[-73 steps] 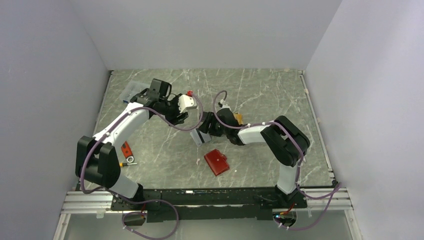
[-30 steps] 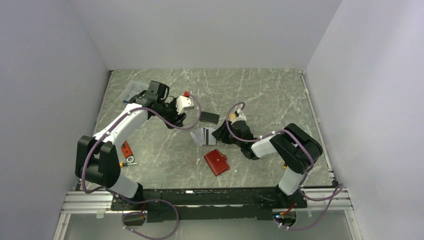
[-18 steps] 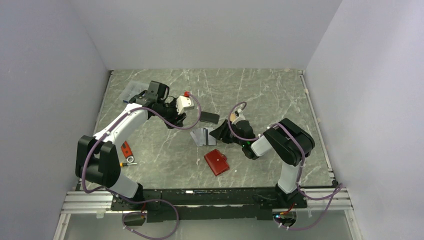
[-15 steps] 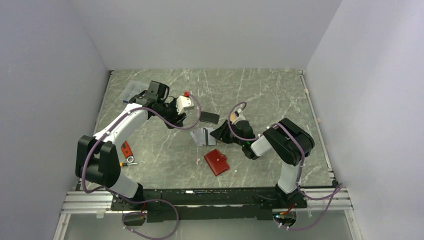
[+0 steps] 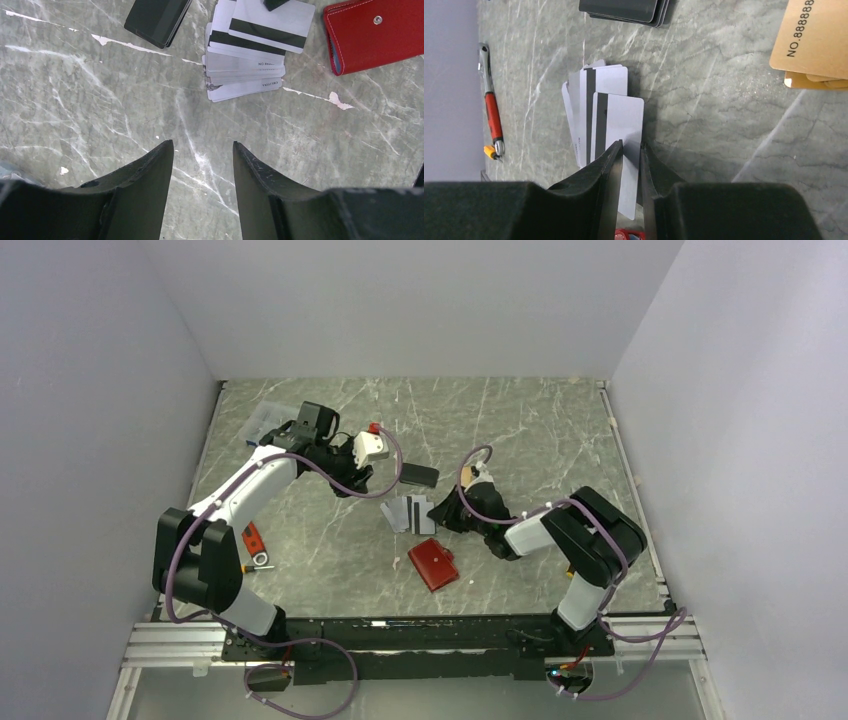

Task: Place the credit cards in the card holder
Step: Pick up the credit card from the center of the board.

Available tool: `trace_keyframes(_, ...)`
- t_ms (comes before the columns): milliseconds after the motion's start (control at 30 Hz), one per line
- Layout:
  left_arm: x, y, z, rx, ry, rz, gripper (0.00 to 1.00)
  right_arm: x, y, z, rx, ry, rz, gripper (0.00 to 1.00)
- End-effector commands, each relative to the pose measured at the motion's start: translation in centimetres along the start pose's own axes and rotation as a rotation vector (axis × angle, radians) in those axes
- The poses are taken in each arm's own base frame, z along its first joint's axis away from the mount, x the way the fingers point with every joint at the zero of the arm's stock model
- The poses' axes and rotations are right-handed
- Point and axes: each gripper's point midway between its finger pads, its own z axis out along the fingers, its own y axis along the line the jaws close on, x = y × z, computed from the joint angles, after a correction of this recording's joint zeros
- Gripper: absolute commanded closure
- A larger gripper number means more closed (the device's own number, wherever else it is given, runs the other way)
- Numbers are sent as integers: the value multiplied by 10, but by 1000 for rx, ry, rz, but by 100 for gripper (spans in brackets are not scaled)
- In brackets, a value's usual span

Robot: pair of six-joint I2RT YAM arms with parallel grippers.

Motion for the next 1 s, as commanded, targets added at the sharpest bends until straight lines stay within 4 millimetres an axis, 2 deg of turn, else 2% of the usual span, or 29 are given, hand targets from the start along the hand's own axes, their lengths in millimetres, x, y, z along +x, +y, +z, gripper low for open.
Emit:
trace_keyframes(0, -20, 4, -4, 9, -58, 6, 48, 49, -72, -22, 259, 154, -32, 77)
trace_keyframes(167, -19, 2, -4, 8, -57, 10, 48, 45, -66, -22, 243, 147, -33, 79)
trace_keyframes(300, -18, 1, -4, 14, -59, 5, 49, 31, -52, -28, 209, 105, -42, 80)
trace_keyframes(433, -26, 2, -10, 5, -73, -7, 49, 22, -44, -31, 161, 90, -26, 80)
trace_keyframes(667, -38, -4, -20, 11, -103, -33, 49, -1, 2, -30, -4, 64, -51, 81)
trace_keyframes(833, -44, -8, -22, 33, -121, -59, 50, -24, 41, -32, -108, 33, -101, 87)
trace_keyframes(967, -50, -16, -24, 69, -148, -87, 51, -42, 72, -38, -217, 10, -125, 95)
